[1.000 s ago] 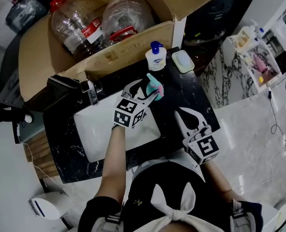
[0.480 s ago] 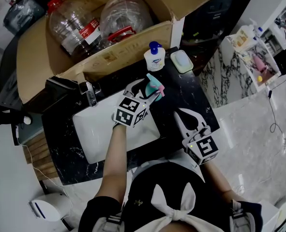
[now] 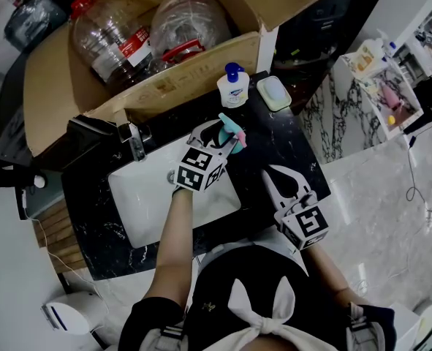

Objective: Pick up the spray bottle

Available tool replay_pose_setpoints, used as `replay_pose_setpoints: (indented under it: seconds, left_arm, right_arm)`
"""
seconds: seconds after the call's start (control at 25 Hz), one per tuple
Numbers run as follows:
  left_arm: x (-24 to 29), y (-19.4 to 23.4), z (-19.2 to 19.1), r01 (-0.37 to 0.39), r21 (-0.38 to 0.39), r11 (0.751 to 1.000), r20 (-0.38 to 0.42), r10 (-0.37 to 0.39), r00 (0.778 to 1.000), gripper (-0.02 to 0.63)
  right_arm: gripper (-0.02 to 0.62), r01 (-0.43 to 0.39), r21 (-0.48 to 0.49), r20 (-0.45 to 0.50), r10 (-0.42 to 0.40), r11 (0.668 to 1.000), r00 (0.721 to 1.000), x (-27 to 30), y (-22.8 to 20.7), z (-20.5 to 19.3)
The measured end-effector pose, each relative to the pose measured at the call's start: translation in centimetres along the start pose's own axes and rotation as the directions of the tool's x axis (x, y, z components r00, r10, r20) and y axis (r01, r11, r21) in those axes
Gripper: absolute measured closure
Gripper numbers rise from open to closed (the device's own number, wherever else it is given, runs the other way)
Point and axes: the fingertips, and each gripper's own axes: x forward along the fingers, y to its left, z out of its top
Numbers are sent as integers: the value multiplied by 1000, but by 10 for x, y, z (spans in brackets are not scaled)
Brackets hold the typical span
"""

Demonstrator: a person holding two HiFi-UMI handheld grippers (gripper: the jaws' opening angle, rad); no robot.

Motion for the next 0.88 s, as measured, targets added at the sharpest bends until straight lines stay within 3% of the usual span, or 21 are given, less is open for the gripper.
replay_pose_setpoints:
  seconds: [0.64, 0.88]
  left_arm:
    - [0, -3, 1, -4, 17, 1000, 14, 3, 1000, 416]
    - [-1, 0, 2, -21, -13, 1000, 23, 21, 1000, 422]
  right_arm:
    - [571, 0, 1, -1, 0, 1000, 1000, 0, -1, 0]
    - [571, 0, -1, -1, 0, 1000, 1000, 0, -1, 1]
